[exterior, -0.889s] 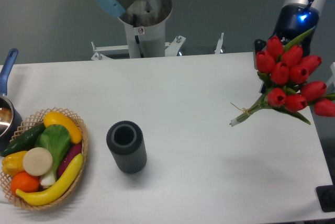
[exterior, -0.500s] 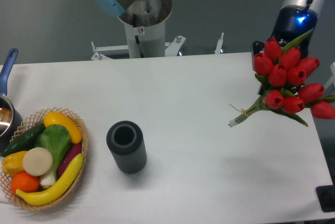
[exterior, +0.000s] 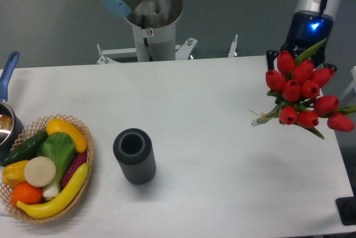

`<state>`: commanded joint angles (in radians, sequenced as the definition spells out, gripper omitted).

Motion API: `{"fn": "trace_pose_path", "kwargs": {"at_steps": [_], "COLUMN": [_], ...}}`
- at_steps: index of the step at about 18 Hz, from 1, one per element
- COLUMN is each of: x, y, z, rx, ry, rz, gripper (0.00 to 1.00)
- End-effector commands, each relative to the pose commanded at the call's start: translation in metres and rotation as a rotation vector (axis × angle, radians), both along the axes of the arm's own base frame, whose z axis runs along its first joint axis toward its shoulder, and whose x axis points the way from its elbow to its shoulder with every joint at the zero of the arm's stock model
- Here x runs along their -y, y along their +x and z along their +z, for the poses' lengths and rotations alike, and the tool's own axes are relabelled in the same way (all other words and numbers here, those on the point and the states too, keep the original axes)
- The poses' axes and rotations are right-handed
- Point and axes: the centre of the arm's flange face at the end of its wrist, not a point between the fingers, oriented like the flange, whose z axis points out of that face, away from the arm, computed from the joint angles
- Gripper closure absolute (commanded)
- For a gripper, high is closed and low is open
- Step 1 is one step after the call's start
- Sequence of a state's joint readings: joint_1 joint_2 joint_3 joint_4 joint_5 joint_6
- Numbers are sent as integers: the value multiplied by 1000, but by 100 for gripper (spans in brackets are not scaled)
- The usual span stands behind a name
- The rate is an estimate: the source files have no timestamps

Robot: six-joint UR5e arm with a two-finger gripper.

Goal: Place the flowers on the table
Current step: 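Hold the red tulip bouquet in the gripper and begin moving it, then lower the held red tulips onto the table beside the black cup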

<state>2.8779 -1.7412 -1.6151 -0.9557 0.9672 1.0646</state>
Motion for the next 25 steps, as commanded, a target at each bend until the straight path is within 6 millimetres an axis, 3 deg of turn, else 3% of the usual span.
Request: {"fn": "trace_pose_path", "kwargs": {"at_steps": [7, 11, 22, 25], "x": [-35, -37, -90, -111], "y": [22, 25, 18, 20], "z": [-35, -72, -184, -205], "rx": [-48, -65, -56, -65], "ry": [-251, -401, -784, -836], "rz": [-35, -90, -210, -244], "gripper": [64, 64, 64, 64]}}
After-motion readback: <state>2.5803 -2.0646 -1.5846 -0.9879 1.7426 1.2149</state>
